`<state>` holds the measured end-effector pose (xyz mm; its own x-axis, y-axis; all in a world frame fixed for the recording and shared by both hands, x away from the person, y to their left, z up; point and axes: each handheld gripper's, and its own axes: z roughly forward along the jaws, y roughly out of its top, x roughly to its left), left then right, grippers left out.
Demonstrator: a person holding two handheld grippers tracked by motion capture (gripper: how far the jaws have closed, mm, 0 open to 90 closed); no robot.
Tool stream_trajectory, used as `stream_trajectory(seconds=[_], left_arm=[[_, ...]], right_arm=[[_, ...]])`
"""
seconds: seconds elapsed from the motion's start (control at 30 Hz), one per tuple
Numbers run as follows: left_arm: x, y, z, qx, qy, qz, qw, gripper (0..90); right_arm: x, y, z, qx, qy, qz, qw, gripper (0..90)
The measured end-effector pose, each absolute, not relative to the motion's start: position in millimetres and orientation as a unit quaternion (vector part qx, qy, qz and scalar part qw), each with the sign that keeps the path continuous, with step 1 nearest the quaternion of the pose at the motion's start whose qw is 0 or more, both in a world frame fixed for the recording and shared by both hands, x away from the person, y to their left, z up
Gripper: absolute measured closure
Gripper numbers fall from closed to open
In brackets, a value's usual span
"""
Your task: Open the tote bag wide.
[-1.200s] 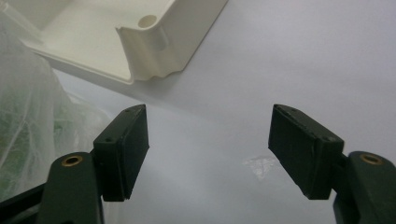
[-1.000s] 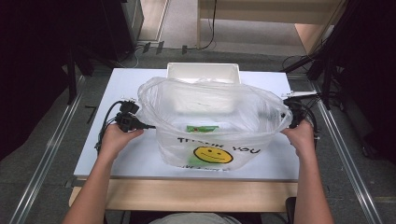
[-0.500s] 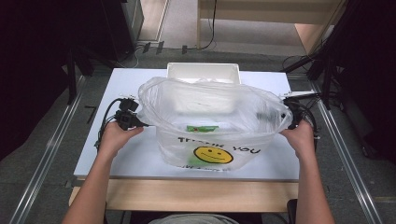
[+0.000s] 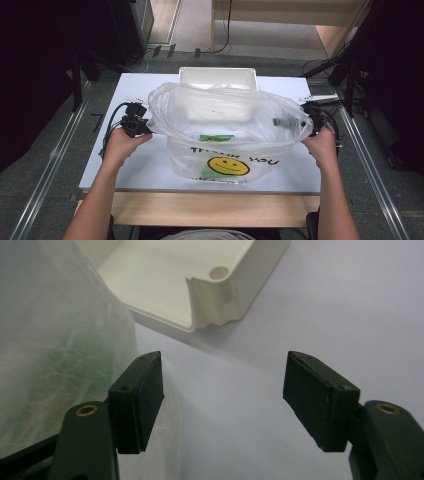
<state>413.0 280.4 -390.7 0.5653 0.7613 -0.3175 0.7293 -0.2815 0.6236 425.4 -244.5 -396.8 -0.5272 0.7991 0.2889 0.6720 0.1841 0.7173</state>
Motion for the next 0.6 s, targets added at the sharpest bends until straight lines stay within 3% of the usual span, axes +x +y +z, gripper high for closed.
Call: stream_trajectory(seconds=[0.4,0.6], left_arm=[[419.9,276.0,-346.8,0.807,0.441,0.012,0.393,51.9],[426.4,277.5,-332.9,0.806,0.443,0.007,0.392,60.3]], right_arm=[[424.9,-247.0,-370.0,0.468,0.759,0.448,0.068,45.4],[423.6,-249.2,-353.9,0.470,0.752,0.454,0.079,46.9]])
